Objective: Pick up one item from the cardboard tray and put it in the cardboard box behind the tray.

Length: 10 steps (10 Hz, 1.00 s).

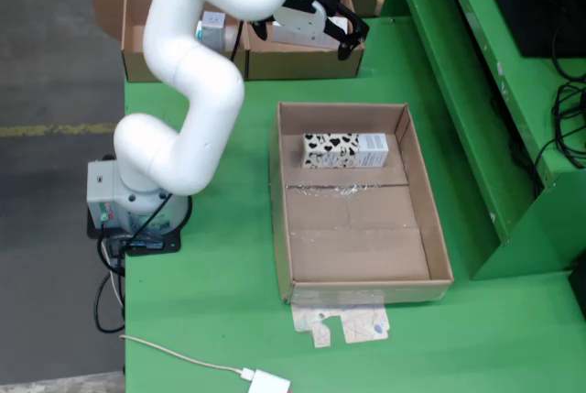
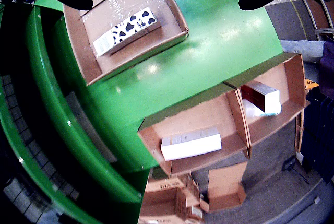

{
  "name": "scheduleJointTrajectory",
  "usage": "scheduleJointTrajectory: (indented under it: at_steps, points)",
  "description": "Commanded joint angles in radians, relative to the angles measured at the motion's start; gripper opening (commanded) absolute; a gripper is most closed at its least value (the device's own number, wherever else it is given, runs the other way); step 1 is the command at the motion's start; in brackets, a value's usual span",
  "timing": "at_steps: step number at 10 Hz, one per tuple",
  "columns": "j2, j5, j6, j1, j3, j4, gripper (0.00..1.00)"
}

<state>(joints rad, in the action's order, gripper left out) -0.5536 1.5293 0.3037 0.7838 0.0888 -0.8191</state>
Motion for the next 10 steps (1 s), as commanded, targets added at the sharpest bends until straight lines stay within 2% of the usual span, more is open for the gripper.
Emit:
scheduleJointTrajectory:
  at_steps: [1,3,5,10]
  points:
    - [-0.114,0.126,0.7,-1.212,1.132,-1.151,1.0]
    - [-0.132,0.158,0.911,-1.516,0.993,-1.015,1.0]
    - [-0.21,0.189,1.07,-1.768,0.969,-0.947,1.0]
    - [-0.21,0.189,1.07,-1.768,0.969,-0.947,1.0]
